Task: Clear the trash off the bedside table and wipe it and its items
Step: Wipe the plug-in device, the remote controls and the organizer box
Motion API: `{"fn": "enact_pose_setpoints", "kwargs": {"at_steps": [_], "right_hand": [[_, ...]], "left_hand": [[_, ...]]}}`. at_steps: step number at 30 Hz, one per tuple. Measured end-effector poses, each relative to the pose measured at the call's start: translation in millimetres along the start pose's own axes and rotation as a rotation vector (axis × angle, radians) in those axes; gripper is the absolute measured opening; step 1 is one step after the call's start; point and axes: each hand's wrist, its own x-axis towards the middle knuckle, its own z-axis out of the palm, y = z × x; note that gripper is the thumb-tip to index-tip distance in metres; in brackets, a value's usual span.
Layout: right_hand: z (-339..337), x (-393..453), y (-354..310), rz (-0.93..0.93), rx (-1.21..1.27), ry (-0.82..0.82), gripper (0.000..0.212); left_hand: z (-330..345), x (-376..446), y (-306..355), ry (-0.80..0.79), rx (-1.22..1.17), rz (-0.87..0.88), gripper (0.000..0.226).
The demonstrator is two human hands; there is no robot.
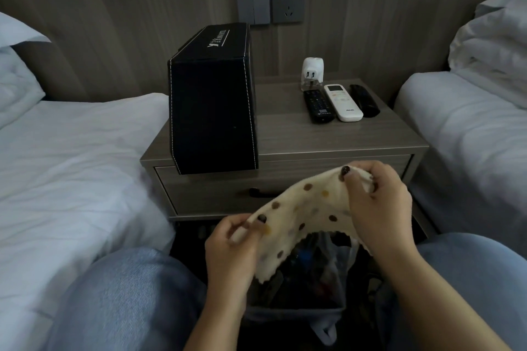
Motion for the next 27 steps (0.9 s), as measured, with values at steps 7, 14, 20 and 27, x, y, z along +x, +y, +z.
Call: {"fn": "enact_pose_setpoints", "kwargs": {"at_steps": [7, 14, 20, 27], "right_hand": [[16.1, -37.7, -12.3, -0.285, 0.089, -0.279, 0.033], [26.3, -52.1, -14.0, -0.322, 0.146, -0.495, 0.054], [19.6, -42.3, -7.3, -0.26, 0.189, -0.756, 0.063], [16.2, -16.6, -7.7, -0.099, 0.2, -0.46, 0.053]], "left_hand": [[3.0, -9.1, 10.4, -0.233, -0.241, -0.125, 0.022], [-1.0, -10.7, 17.0, -0.409, -0.539, -0.138, 0.036], [-3.1, -7.7, 15.5, -0.413, -0.507, -0.086, 0.032], [-12.7, -1.7, 13.6, -0.358, -0.384, -0.097, 0.04]]}}
